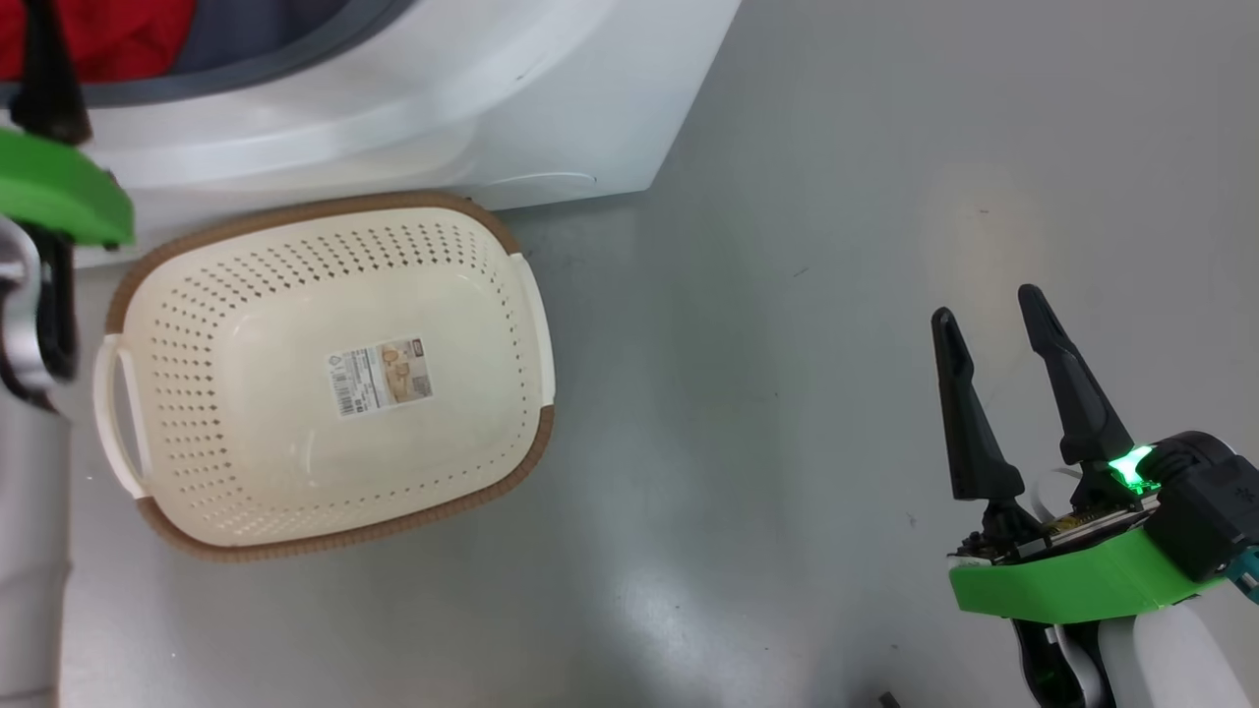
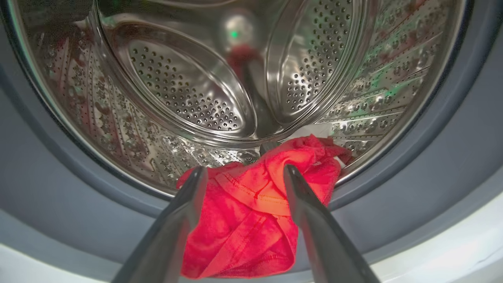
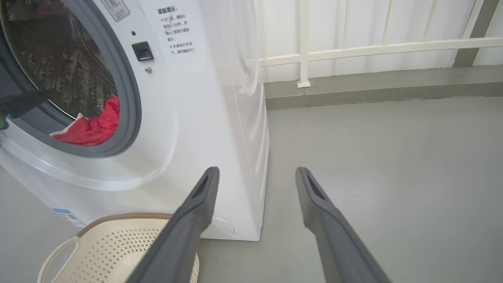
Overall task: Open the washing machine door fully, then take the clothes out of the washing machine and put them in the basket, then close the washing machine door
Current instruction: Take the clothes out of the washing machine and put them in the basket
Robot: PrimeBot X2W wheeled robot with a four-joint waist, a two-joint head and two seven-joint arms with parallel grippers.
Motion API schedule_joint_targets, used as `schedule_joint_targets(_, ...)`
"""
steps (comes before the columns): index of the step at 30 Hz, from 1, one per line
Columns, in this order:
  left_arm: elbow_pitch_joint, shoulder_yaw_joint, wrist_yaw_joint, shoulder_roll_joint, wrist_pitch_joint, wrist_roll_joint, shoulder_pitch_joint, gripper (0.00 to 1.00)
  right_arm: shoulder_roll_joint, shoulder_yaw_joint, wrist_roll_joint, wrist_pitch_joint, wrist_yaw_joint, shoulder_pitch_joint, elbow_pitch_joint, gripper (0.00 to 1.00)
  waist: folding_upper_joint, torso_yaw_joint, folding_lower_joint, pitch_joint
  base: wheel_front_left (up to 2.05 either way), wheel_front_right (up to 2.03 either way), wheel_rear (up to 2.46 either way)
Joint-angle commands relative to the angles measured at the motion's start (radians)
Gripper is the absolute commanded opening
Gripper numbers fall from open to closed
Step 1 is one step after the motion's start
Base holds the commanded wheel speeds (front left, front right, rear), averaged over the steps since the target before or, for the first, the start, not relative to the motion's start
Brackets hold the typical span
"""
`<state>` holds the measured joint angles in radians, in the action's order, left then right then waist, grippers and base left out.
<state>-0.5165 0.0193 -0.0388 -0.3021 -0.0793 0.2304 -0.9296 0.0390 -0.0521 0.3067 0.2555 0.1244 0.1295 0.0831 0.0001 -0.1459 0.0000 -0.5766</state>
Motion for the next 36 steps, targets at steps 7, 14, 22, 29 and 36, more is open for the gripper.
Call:
schedule_joint_targets(7,-0.085,0.022,-0.043,-0.086,0.037,-0.079,-0.129,1.0,0.011,-0.039,0.001,0.006,0.006,0.012,0.02,1.0,-0.0001,-0.024,0.0,-0.012,0.0,0.0,0.0)
schedule_joint_targets(14,-0.219,0.077,-0.064,-0.129,0.084,-0.148,-0.204,1.0,0.011,-0.058,0.007,0.006,0.006,0.013,0.017,1.0,-0.0001,-0.052,0.0,-0.019,0.0,0.0,0.0)
schedule_joint_targets(22,-0.343,0.091,-0.064,-0.157,0.11,-0.156,-0.259,1.0,0.011,-0.07,0.015,0.006,0.006,0.012,0.015,1.0,-0.0001,-0.076,0.0,-0.031,0.0,0.0,0.0)
schedule_joint_targets(29,-0.437,0.096,-0.06,-0.183,0.131,-0.152,-0.308,1.0,0.011,-0.08,0.024,0.006,0.006,0.019,0.016,1.0,-0.0001,-0.092,0.0,-0.048,0.0,0.0,0.0)
schedule_joint_targets(36,-0.5,0.114,-0.036,-0.186,0.146,-0.147,-0.336,1.0,0.011,-0.08,0.035,0.006,0.006,0.024,0.014,1.0,-0.0001,-0.099,0.0,-0.056,0.0,0.0,0.0)
